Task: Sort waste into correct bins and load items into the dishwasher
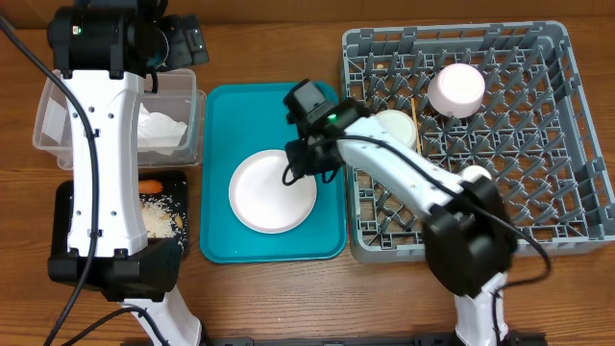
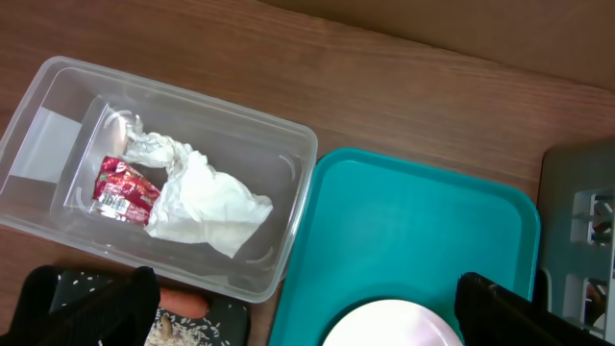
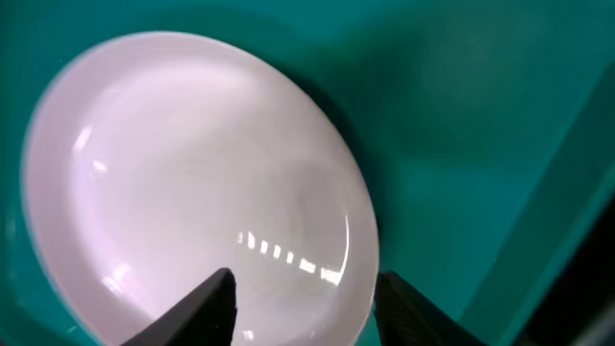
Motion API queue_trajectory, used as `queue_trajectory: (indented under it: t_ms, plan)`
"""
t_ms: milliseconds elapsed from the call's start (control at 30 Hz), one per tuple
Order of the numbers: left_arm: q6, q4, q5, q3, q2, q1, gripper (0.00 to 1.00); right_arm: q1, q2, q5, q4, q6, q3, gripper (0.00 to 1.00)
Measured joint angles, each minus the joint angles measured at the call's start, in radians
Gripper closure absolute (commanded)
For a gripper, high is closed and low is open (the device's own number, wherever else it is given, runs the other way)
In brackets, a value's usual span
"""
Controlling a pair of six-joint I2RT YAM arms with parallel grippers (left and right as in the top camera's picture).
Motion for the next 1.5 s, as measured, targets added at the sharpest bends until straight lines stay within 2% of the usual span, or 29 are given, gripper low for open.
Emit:
queue_trajectory:
  t_ms: [167,333,400,700,900,1100,1267,1500]
  plan:
    - [0.000,0.000,0.000,0.000,0.000,0.000,0.00,0.001,0.090,0.011,0.011,0.000,0.000,0.53]
    - [0.000,0.000,0.000,0.000,0.000,0.000,0.00,0.001,0.114,0.018,0.016,0.002,0.000,0.88]
    - [0.000,0.000,0.000,0.000,0.000,0.000,0.00,0.001,0.118,0.022,0.009,0.000,0.000,0.96]
    - [0.000,0.000,0.000,0.000,0.000,0.000,0.00,-0.005,0.117,-0.016,-0.037,-0.003,0.020,0.96]
    - [0.000,0.000,0.000,0.000,0.000,0.000,0.00,-0.037,0.101,-0.049,-0.194,-0.003,0.140,0.96]
    - [0.000,0.000,0.000,0.000,0.000,0.000,0.00,-0.097,-0.060,-0.029,-0.323,-0.020,0.243,0.96]
    - [0.000,0.000,0.000,0.000,0.000,0.000,0.00,-0.148,-0.250,0.112,-0.396,-0.027,0.254,0.96]
    - [0.000,0.000,0.000,0.000,0.000,0.000,0.00,-0.241,-0.461,0.504,-0.472,-0.030,0.255,0.96]
